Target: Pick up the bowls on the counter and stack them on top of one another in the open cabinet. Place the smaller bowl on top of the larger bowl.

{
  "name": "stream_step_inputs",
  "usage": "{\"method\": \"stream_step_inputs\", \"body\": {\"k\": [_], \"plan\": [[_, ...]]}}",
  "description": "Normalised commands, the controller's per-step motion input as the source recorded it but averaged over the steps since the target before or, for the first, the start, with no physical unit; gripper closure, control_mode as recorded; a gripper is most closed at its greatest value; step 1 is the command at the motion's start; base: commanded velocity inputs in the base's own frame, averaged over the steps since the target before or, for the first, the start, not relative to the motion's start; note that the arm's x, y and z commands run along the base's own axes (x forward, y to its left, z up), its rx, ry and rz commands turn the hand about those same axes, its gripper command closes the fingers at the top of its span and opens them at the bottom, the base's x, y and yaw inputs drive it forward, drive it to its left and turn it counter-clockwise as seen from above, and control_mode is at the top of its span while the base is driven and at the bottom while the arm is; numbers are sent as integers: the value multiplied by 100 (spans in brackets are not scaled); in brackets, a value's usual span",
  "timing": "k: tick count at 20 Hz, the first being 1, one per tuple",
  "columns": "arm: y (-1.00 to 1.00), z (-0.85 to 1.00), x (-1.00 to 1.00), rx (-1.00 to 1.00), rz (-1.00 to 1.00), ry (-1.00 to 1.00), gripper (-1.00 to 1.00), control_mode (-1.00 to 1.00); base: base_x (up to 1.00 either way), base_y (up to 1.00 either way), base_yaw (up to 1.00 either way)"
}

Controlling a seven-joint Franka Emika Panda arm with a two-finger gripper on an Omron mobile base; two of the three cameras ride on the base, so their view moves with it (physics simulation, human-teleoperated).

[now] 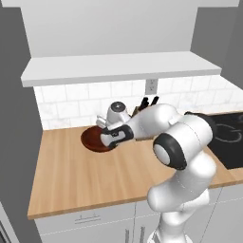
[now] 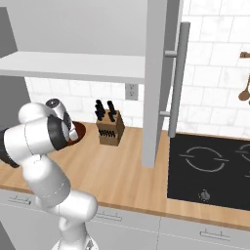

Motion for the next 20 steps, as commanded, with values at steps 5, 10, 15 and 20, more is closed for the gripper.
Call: {"method": "stream_step_inputs", "body": {"k": [5, 10, 15, 20], "plan": [[-22, 35, -7, 9, 0, 0, -100, -100, 0, 0, 0], [-47, 31, -90, 13, 0, 1, -100, -100, 0, 0, 0], [-10, -26, -23, -2, 1, 20, -100, -100, 0, 0, 0], [23, -24, 26, -7, 2, 14, -100, -100, 0, 0, 0]]}}
